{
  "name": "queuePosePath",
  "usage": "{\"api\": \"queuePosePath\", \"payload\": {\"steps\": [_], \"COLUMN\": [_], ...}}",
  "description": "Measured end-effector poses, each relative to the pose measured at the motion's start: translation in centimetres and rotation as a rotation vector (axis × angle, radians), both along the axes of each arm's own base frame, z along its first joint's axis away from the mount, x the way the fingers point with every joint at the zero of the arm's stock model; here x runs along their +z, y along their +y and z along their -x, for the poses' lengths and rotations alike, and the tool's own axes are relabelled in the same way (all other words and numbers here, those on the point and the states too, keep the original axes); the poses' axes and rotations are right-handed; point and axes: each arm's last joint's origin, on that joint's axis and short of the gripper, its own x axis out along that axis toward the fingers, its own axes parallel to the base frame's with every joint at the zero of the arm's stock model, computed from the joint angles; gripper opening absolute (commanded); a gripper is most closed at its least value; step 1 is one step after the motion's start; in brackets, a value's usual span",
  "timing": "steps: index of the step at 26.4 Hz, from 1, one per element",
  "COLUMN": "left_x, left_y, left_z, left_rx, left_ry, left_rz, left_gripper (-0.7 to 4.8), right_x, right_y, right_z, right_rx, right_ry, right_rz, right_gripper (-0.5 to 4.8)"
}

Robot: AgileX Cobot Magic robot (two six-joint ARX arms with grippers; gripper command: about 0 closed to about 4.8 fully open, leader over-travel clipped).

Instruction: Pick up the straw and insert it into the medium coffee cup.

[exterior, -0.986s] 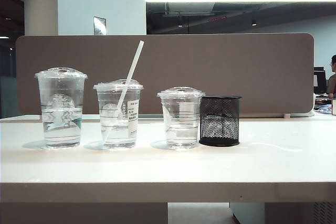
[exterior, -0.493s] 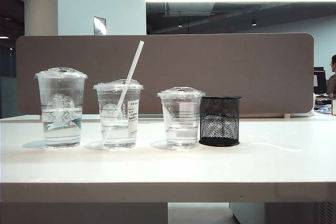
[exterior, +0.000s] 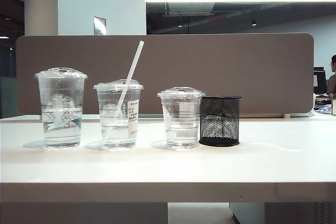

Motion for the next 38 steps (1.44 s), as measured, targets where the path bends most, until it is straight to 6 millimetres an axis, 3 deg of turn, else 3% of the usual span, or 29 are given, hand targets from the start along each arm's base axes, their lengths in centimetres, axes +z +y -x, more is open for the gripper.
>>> {"api": "queuePosePath", "payload": {"steps": [38], "left_x": [-0.01], "left_y": [0.00], "left_z": [0.00], "left_rx": [0.000], "left_ry": [0.000], "left_rz": [0.000], "left_gripper": [-0.04], "right_x": [0.00], "right_y": [-0.36], "right_z": [-0.03], "right_rx": [-0.036], "right_ry": [0.000], "right_rz": [0.007], "right_gripper": [-0.04]}}
